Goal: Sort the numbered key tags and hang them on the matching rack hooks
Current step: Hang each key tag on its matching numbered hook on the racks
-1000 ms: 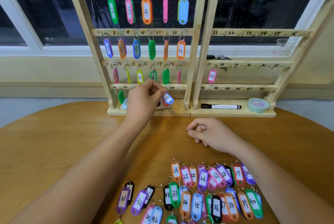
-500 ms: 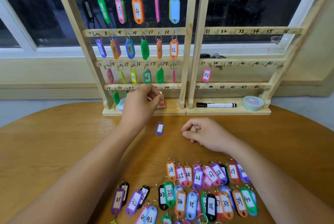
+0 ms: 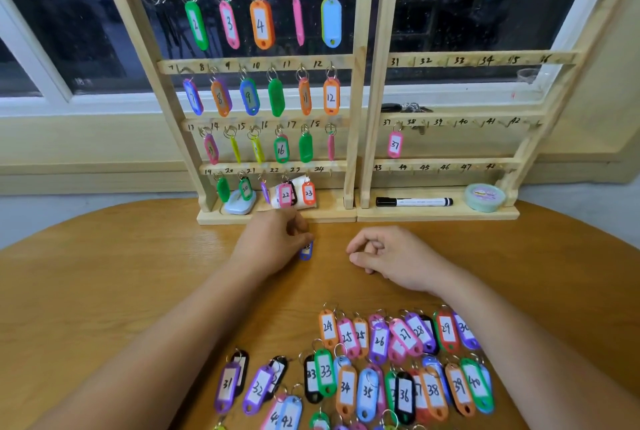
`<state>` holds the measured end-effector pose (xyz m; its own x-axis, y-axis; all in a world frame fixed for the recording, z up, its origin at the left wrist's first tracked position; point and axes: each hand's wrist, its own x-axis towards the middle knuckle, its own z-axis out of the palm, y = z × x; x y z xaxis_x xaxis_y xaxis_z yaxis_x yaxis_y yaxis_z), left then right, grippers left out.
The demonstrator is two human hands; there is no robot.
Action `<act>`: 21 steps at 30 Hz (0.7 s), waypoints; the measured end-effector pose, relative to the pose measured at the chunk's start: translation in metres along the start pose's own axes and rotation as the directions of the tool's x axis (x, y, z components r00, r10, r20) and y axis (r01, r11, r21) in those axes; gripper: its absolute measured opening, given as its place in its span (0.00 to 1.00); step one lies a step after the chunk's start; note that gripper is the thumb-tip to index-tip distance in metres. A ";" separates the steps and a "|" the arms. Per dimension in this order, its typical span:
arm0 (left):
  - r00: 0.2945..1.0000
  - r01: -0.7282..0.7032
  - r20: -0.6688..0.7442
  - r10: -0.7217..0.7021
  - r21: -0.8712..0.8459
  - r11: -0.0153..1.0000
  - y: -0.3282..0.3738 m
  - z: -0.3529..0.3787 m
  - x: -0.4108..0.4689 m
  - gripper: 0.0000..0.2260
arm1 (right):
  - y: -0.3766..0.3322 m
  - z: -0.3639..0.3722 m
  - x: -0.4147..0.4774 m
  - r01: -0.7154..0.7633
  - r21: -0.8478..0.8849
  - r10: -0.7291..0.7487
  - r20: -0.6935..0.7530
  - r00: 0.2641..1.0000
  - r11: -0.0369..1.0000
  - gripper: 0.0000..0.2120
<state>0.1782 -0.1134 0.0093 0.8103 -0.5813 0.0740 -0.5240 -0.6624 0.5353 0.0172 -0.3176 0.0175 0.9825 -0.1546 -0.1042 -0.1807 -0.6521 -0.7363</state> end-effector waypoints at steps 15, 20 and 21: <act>0.926 -0.165 -0.374 0.044 -0.297 0.941 0.028 -0.041 0.015 0.05 | 0.005 0.001 0.003 0.004 0.017 -0.004 -0.005 1.000 1.000 0.02; 0.915 -0.168 -0.401 0.047 -0.273 0.947 0.035 -0.040 0.026 0.05 | 0.006 0.001 0.003 0.005 0.025 -0.004 -0.007 1.000 1.000 0.02; 0.910 -0.173 -0.411 0.050 -0.266 0.948 0.035 -0.040 0.027 0.05 | 0.006 0.001 0.003 0.006 0.025 -0.006 -0.007 1.000 1.000 0.02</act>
<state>0.1923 -0.1339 0.0634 0.8189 -0.3685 0.4400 -0.5672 -0.4023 0.7187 0.0190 -0.3210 0.0117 0.9832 -0.1558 -0.0955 -0.1737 -0.6342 -0.7534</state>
